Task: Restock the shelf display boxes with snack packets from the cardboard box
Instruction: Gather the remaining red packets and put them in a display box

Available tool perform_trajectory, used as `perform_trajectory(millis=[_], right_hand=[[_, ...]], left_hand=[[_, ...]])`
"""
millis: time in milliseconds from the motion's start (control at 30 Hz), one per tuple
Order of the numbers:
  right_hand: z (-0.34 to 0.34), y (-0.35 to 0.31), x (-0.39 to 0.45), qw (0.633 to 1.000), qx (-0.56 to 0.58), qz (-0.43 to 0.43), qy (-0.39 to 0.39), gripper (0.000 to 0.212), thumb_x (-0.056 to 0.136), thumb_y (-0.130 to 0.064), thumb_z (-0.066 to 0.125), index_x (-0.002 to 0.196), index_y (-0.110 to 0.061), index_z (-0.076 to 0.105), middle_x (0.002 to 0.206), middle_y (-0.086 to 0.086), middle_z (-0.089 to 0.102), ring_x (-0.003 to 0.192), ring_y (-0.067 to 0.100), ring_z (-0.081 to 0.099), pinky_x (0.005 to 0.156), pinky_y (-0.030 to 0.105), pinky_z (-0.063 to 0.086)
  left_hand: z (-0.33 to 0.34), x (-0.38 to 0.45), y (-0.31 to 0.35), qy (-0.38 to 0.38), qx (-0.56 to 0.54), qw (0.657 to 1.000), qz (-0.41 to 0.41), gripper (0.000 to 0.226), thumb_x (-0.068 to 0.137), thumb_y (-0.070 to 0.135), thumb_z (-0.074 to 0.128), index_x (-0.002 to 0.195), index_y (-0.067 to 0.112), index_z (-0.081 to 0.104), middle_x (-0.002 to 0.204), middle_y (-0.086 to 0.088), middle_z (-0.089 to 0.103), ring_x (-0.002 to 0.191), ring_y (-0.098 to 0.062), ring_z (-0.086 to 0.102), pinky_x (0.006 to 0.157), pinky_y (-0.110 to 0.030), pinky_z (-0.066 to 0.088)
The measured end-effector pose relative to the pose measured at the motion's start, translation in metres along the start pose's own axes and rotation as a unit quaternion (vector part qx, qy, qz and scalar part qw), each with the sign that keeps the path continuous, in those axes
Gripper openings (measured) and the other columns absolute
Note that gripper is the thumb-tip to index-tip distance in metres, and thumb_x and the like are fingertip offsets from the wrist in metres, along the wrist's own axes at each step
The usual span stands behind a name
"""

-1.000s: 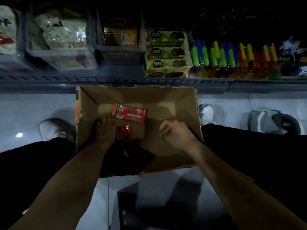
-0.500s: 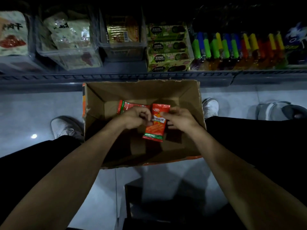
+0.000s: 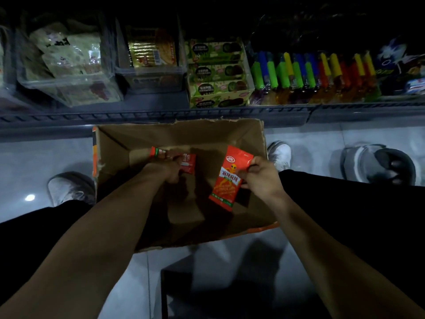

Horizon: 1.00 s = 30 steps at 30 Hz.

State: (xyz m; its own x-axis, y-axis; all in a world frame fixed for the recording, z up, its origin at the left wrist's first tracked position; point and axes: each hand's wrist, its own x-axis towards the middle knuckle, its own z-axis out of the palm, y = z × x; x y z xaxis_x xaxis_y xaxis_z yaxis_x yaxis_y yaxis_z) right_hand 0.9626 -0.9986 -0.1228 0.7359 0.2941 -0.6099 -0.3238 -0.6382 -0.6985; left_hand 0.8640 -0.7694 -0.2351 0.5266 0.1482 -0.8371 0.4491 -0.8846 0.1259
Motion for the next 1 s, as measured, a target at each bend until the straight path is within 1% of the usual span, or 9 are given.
perform_trajectory(millis=[67,167,367,467,533,633,733,833,1000], right_hand=[[0.001,0.001,0.001,1.0,-0.004,0.004,-0.003,0.023,0.082,-0.001,0.072,0.078,-0.018,0.057,0.081,0.002,0.07,0.084,0.026,0.071,0.082,0.051,0.057],[0.004,0.003,0.004,1.0,-0.004,0.011,-0.005,0.022,0.083,-0.001,0.071,0.078,-0.017,0.057,0.083,0.004,0.07,0.084,0.026,0.071,0.075,0.043,0.06],[0.009,0.017,0.002,1.0,-0.024,0.016,-0.005,0.024,0.082,-0.005,0.073,0.076,-0.022,0.057,0.077,-0.002,0.07,0.077,0.018,0.07,0.069,0.036,0.059],[0.01,0.021,-0.001,0.999,-0.022,0.022,-0.007,0.022,0.083,-0.005,0.072,0.078,-0.02,0.057,0.079,0.0,0.069,0.077,0.018,0.07,0.062,0.03,0.058],[0.011,0.018,-0.003,1.0,-0.013,0.018,-0.011,0.021,0.084,-0.003,0.071,0.079,-0.018,0.057,0.08,0.002,0.069,0.075,0.016,0.069,0.057,0.026,0.057],[0.015,0.011,-0.004,1.0,-0.019,0.012,-0.006,0.021,0.081,-0.004,0.072,0.077,-0.02,0.059,0.081,0.003,0.072,0.077,0.018,0.07,0.072,0.04,0.06],[0.016,-0.001,-0.007,1.0,-0.01,-0.008,-0.019,0.015,0.075,-0.012,0.075,0.08,-0.02,0.062,0.083,0.002,0.074,0.082,0.021,0.072,0.081,0.05,0.057],[0.014,-0.02,-0.014,0.999,0.008,-0.035,-0.02,0.016,0.079,-0.01,0.072,0.083,-0.021,0.062,0.09,0.005,0.074,0.083,0.022,0.072,0.078,0.048,0.059],[0.004,-0.063,-0.031,0.994,0.057,-0.087,-0.027,0.019,0.085,-0.003,0.066,0.089,-0.019,0.058,0.091,0.003,0.071,0.082,0.014,0.069,0.066,0.029,0.059]], left_hand=[[0.013,-0.008,0.012,-0.01,0.075,0.997,-0.032,0.078,0.093,0.036,0.052,0.154,0.02,0.007,0.16,-0.013,0.008,0.144,-0.036,0.019,0.118,-0.049,0.019],[0.052,-0.015,0.023,0.078,0.12,0.987,-0.069,0.063,0.097,0.028,0.041,0.152,0.019,0.012,0.155,-0.018,0.015,0.139,-0.041,0.024,0.115,-0.051,0.023],[0.094,-0.027,0.012,0.164,0.058,0.978,-0.114,0.052,0.099,0.019,0.039,0.147,0.023,0.021,0.134,-0.017,0.044,0.116,-0.034,0.05,0.088,-0.04,0.047],[0.089,-0.03,0.005,0.217,-0.128,0.958,-0.137,0.051,0.089,0.01,0.054,0.135,0.008,0.034,0.125,-0.021,0.053,0.112,-0.038,0.055,0.088,-0.042,0.049],[0.081,-0.034,0.002,0.202,-0.343,0.906,-0.146,0.063,0.075,0.006,0.068,0.13,0.009,0.037,0.118,-0.018,0.055,0.11,-0.037,0.055,0.088,-0.042,0.049],[0.05,-0.058,0.013,0.138,-0.608,0.777,-0.088,0.036,0.076,0.012,0.068,0.108,0.018,0.052,0.093,-0.006,0.059,0.084,-0.024,0.057,0.061,-0.028,0.045],[0.014,-0.09,0.02,0.1,-0.705,0.701,-0.039,0.014,0.072,0.013,0.059,0.085,0.018,0.062,0.072,-0.006,0.058,0.058,-0.019,0.052,0.049,-0.023,0.037],[-0.011,-0.122,0.025,0.053,-0.783,0.62,0.005,0.015,0.075,0.015,0.068,0.086,0.01,0.061,0.065,-0.002,0.05,0.047,-0.008,0.043,0.042,-0.019,0.03],[-0.046,-0.181,0.038,0.119,-0.781,0.608,0.079,0.025,0.083,-0.008,0.058,0.104,0.006,0.058,0.078,-0.011,0.067,0.059,-0.018,0.061,0.053,-0.024,0.05]])
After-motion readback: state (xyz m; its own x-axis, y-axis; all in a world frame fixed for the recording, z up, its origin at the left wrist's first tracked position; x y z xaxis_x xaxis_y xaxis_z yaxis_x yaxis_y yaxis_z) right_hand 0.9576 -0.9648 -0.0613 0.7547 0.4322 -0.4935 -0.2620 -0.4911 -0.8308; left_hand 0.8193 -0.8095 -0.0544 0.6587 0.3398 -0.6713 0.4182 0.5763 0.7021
